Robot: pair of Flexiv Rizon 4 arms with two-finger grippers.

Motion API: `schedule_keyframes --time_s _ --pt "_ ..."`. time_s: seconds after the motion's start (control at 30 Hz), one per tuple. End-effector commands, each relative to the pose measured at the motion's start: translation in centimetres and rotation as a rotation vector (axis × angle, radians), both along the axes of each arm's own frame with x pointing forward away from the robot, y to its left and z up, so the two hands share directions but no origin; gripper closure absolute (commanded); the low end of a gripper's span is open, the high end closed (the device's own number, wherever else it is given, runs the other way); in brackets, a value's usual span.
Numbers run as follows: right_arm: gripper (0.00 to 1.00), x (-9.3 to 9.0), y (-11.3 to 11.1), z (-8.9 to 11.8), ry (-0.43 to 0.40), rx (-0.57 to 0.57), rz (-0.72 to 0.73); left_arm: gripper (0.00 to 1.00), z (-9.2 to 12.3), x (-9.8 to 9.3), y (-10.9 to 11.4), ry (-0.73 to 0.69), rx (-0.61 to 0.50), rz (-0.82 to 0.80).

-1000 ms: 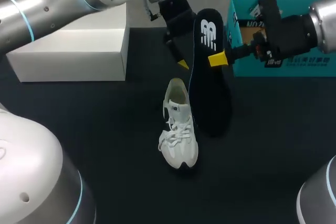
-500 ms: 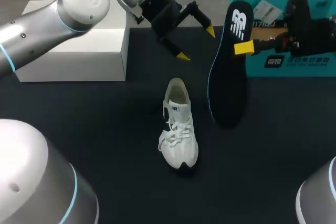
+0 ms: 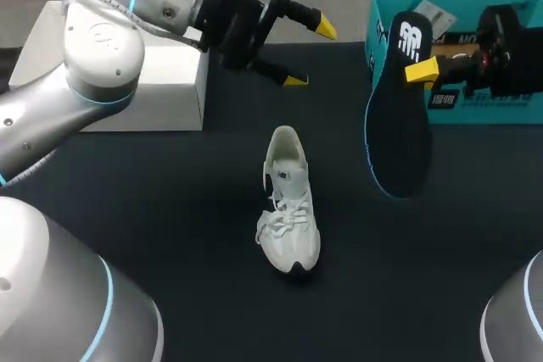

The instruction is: Take the shoe out of the shoebox, open the shoe tongue, remove and reinsert the insole, then place the shoe into the shoebox

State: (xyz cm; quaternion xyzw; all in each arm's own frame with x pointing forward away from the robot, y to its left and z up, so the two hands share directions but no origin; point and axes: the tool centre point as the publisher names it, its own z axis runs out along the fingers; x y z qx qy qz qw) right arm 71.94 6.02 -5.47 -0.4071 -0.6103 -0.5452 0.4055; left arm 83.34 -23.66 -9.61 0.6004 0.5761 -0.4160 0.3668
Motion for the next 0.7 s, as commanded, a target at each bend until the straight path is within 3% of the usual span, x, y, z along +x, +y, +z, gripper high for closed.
schedule_keyframes --time_s 0.03,0.3,0.7 --pt "1.00 2.5 0.4 -0.1 0.042 -0.025 0.049 0.00 0.7 -2.5 0.6 -0.051 -0.244 0.060" --pt "1.00 5.1 0.9 -0.4 0.104 -0.049 0.040 0.00 1.8 -4.7 -0.2 -0.174 -0.336 0.084" --pt "1.00 8.2 2.0 -0.8 0.147 -0.105 0.037 0.00 3.0 -6.6 -2.2 -0.151 -0.439 0.017"
